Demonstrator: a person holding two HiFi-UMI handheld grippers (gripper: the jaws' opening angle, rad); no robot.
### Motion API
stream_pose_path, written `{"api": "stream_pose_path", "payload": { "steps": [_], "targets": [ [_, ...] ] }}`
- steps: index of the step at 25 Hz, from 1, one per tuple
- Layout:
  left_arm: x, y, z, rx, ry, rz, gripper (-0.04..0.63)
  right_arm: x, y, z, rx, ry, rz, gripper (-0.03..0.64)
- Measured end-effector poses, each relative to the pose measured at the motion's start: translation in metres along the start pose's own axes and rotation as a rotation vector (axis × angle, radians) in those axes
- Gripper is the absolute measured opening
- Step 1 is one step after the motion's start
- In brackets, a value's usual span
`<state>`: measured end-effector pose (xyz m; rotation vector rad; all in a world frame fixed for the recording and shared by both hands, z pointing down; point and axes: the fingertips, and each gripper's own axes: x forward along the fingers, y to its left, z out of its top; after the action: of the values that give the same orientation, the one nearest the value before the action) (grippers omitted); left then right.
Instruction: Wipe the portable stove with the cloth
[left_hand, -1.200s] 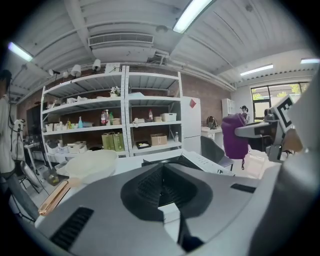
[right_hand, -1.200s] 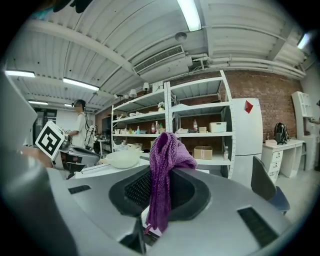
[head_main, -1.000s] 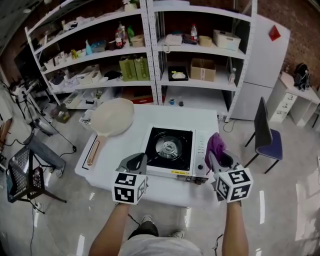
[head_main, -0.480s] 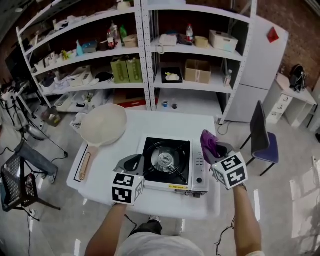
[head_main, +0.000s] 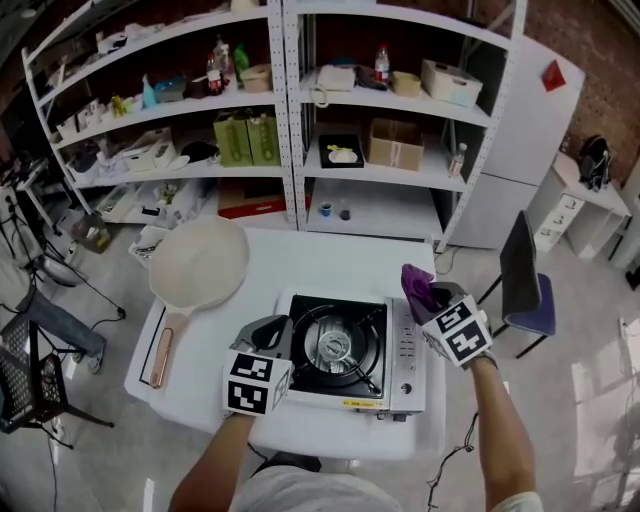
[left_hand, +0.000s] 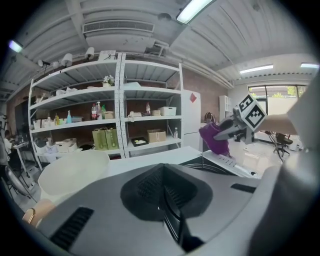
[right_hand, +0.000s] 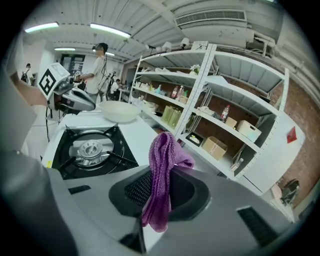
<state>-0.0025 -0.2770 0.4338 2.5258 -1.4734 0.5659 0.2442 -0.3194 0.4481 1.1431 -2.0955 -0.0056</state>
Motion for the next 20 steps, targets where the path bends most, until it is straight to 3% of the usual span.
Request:
{"api": "stream_pose_path", "payload": {
  "steps": [7, 13, 20],
  "targets": [
    [0.012, 0.004, -0.011, -0.007, 0.027, -0.020, 0.003, 0.037, 0.000, -0.012, -0.139, 0.124, 0.039, 0.066],
    [0.011, 0.005, -0.013, -0.020, 0.025, -0.019, 0.003, 0.045, 0.016, -0.020, -0.122, 0.155, 0.101, 0.066],
    [0.003, -0.006, -0.014, -0.016, 0.021, -0.023, 0.003, 0.036, 0.032, -0.027, -0.111, 0.157, 0.115, 0.066]
  ]
}}
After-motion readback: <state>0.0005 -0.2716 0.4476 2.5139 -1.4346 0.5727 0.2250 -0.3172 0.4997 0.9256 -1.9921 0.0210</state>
